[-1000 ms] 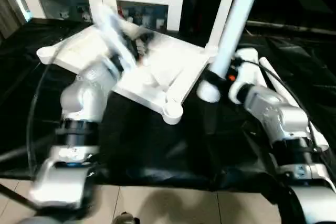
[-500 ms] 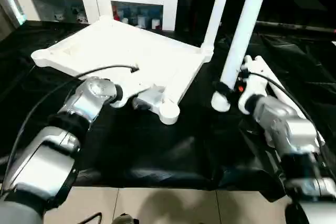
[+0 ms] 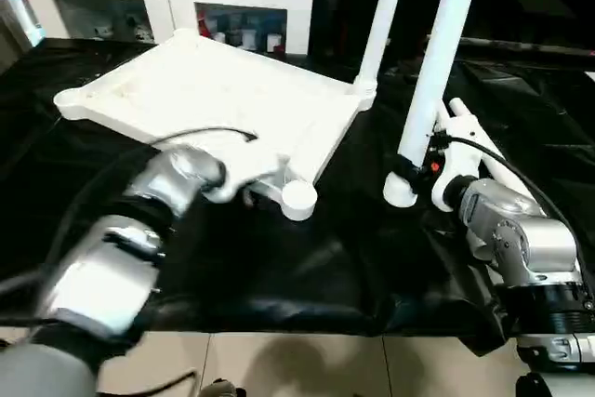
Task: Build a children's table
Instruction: Pick table leg, then rotate table base
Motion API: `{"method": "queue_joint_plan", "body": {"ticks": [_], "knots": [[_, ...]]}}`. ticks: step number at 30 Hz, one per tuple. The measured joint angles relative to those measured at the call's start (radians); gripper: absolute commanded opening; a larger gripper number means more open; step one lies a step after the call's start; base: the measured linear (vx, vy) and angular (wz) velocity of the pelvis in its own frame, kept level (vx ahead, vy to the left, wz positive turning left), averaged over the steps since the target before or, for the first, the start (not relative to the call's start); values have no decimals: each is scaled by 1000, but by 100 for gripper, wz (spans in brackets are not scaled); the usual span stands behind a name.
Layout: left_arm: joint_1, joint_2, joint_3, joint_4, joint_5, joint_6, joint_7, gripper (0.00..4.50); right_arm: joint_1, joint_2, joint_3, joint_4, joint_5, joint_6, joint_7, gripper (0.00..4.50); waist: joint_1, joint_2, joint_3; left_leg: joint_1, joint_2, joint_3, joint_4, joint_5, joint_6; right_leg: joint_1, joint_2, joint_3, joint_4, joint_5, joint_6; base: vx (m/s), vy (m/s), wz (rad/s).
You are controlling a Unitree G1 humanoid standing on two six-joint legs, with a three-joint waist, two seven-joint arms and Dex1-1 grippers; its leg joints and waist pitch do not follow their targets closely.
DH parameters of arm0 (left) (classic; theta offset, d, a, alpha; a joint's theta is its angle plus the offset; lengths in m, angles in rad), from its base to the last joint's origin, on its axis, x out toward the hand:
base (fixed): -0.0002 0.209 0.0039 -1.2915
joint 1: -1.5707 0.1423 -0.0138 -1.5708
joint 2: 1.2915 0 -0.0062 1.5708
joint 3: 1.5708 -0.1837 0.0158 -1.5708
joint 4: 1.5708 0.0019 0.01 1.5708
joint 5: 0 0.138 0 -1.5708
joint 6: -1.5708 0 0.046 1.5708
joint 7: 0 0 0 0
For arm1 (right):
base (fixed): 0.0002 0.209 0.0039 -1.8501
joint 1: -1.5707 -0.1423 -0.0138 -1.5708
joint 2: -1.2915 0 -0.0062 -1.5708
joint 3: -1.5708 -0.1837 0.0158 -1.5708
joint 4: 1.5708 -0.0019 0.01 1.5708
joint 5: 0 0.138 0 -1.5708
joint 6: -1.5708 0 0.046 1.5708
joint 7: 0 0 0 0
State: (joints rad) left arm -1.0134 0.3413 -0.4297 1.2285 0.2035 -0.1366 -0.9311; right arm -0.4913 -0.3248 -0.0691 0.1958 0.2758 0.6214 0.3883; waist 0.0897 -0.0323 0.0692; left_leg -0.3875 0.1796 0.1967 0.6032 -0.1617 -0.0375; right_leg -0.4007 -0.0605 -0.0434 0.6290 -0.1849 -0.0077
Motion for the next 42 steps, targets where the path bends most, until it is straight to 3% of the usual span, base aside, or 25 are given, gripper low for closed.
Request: {"method": "queue_joint_plan", "body": {"ticks": [7,18,24,31,42], "knots": [[-34,20,-12,1,18,33,-207,328,-18,-6,8,17,-13,-6,13,189,-4,2,-1,2,0,1,-1,0,0,0,0,0,0,0,0,0,0,0],[-32,43,-68,-76,86,45,-352,257,-53,4,38,91,-47,-75,25,189,2,2,-1,3,0,1,-1,0,0,1,0,0,0,0,-1,0,0,0],[3,11,-49,-145,73,107,-348,213,-57,18,45,104,-54,-101,25,189,10,2,-1,3,0,1,-1,0,0,2,-1,0,0,0,-1,0,0,0],[84,-91,71,-288,-41,402,-248,162,-57,49,47,103,-52,-105,25,189,22,3,-2,3,0,1,-1,0,0,2,-1,0,0,0,-1,0,0,0],[194,-138,137,-503,-52,596,-56,106,-28,82,35,102,-39,-77,-8,189,-4,4,-3,4,0,1,-1,0,0,2,0,0,0,0,-1,0,0,0]]}}
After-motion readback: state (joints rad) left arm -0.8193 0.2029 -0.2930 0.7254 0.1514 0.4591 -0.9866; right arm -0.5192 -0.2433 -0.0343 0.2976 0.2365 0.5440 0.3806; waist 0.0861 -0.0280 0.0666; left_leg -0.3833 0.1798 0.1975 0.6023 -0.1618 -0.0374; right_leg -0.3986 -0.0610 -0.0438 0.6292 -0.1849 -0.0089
